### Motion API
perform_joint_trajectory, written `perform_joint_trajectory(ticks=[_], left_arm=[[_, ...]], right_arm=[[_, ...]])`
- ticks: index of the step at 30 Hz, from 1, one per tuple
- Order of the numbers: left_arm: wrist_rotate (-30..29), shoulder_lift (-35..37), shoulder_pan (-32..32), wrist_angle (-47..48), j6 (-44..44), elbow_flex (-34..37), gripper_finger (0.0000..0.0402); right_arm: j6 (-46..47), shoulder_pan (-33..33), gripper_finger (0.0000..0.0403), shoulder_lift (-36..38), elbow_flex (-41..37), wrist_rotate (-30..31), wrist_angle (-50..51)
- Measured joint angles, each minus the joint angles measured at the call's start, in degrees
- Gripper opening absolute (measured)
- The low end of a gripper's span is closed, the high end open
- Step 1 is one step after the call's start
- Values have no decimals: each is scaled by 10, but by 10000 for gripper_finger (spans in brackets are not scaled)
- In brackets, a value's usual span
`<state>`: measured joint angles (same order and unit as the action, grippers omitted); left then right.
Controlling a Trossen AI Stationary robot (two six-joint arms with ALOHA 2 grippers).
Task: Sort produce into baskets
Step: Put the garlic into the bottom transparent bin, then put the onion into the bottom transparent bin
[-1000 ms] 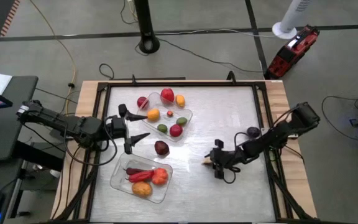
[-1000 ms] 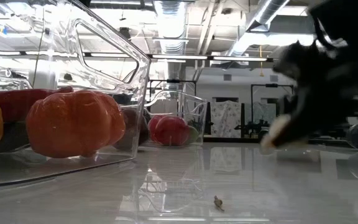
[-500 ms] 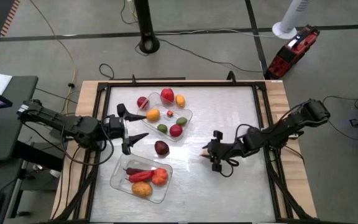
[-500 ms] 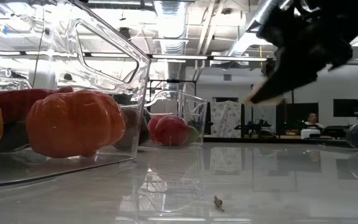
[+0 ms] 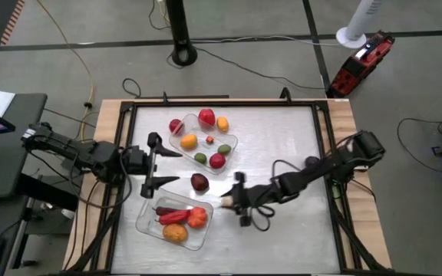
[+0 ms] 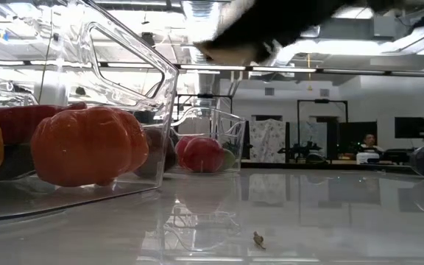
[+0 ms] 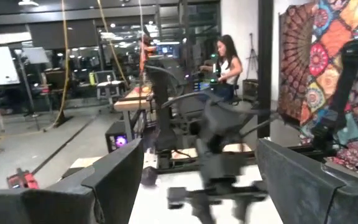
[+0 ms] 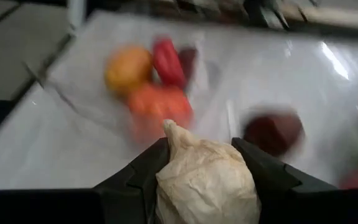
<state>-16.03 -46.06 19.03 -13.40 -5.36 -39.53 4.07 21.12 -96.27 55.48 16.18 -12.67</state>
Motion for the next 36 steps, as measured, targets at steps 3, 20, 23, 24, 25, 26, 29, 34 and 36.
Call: perform_joint_trajectory(ticks=[3,20,23,24,25,26,29,34,36], left_arm=[[-11,0,0,5,1,0,295],[-10,0,0,27,6,0,295],[-11,0,0,26,6,0,295],[-11,0,0,27,7,0,295],[-11,0,0,27,9,0,295],[-11,0,0,27,12,0,295],[-11,0,0,29,15,0,295],[-11,0,0,29,16,0,295],[-11,0,0,29,15,0,295]], right_arm=[[-50,0,196,-48,78,-18,-1],[-77,-56,288,-176,262,-183,102],[-54,-45,300,-149,262,-134,191],[-49,-38,301,-136,261,-108,238],[-42,-31,301,-125,261,-85,277],[-35,-25,301,-114,261,-64,309],[0,-3,301,-84,253,-14,428],[114,11,301,-27,180,16,626],[163,12,301,-8,143,16,693]])
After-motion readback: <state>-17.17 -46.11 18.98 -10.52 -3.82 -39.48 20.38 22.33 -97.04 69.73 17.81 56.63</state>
